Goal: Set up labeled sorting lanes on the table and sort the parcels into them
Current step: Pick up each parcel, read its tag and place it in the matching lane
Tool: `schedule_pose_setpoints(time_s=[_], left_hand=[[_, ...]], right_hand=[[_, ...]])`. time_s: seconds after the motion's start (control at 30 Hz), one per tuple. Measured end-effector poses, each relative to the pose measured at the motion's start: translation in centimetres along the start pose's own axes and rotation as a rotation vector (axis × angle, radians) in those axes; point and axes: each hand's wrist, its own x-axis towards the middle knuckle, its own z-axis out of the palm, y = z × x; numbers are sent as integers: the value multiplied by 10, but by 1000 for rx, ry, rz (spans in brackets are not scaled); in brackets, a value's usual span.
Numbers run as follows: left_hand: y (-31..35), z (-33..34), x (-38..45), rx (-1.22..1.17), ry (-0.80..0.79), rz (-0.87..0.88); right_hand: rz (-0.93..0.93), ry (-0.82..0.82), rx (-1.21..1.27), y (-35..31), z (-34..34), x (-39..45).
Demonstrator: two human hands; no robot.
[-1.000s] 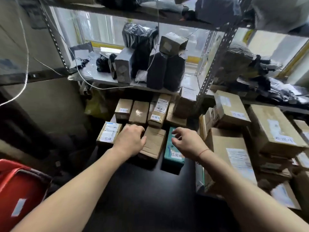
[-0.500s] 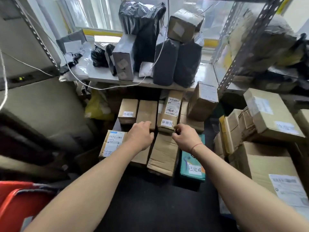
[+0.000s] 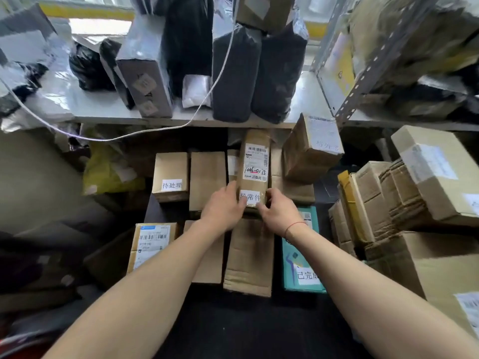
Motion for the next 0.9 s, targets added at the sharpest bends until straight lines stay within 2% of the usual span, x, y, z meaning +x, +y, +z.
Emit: schedule_pose_setpoints(time_s=[0.13,0.37,0.6,0.7,0.8,0.9], left_hand=[[-7,11,5,-78,-66,-56],[-5,0,-5,-250,32,-121],[-18,-19,-46,-455,61,-121],[-20,-25,-68,-536,51,-97],[-22,-28,-87,-588,-29,-63],[-19,-37,-107,-566,-110,-10]], right_hand=[[57,15,71,-2,9,3],[89,55,207,-7,9,3],[122,-137,611,9,2,-19],[162,-167,817,14,-3,-31],[153,-215,1036,15,-11,-45],[52,-258,1028,12,-22,-66]])
